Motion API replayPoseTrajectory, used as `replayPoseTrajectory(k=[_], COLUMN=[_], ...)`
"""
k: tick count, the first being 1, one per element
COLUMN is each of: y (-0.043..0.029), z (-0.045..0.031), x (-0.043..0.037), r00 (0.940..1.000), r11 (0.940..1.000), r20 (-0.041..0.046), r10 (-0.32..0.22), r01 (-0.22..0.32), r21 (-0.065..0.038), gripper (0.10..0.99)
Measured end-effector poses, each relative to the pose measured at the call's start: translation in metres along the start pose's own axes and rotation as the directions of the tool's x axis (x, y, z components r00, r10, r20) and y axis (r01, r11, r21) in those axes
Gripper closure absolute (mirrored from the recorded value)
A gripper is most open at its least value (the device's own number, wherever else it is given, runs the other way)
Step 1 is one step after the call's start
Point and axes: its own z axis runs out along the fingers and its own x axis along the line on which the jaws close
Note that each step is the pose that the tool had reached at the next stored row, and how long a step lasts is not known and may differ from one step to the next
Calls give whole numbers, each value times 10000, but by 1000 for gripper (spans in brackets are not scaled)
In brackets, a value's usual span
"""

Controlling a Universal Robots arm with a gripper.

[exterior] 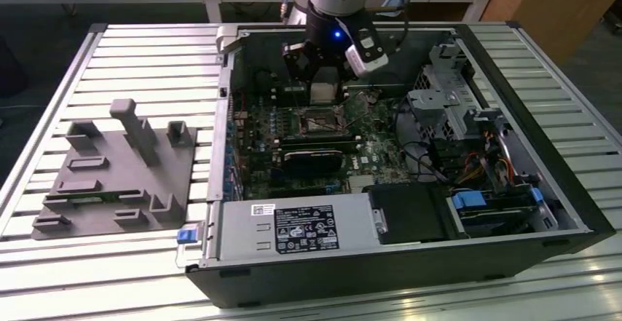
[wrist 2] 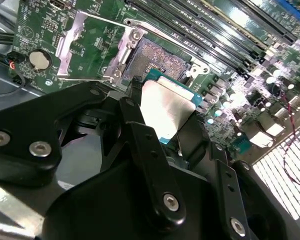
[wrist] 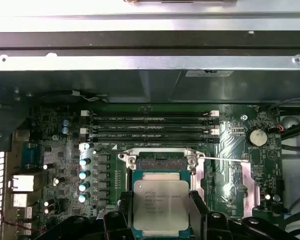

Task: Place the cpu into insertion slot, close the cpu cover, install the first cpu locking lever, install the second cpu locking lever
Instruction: 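Place the cpu into insertion slot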

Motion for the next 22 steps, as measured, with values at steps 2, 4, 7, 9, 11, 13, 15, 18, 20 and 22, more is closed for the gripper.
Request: replayPoseTrajectory(k=[2, 4, 7, 9, 11, 13, 15, 18, 20, 22], y=[6, 8, 8, 7, 7, 6, 6, 6, 6, 5], z=[34, 68, 116, 141, 149, 148, 148, 151, 154, 157], x=[-1, -1, -2, -2, -2, -2, -2, -2, -2, -2], r00=[10000, 10000, 10000, 10000, 10000, 10000, 10000, 9994, 9978, 9950], r11=[10000, 10000, 10000, 10000, 10000, 10000, 10000, 9994, 9978, 9950], r20=[0, -1, 0, 0, 0, 0, 0, 30, 59, 89], r10=[-3, -5, -6, -7, -6, -6, -6, 334, 662, 999], r01=[3, 5, 6, 7, 6, 6, 6, -334, -662, -999], r21=[-1, 0, 0, 0, 24, 27, 28, 22, 13, 4], gripper=[549, 549, 549, 549, 549, 549, 549, 549, 549, 549])
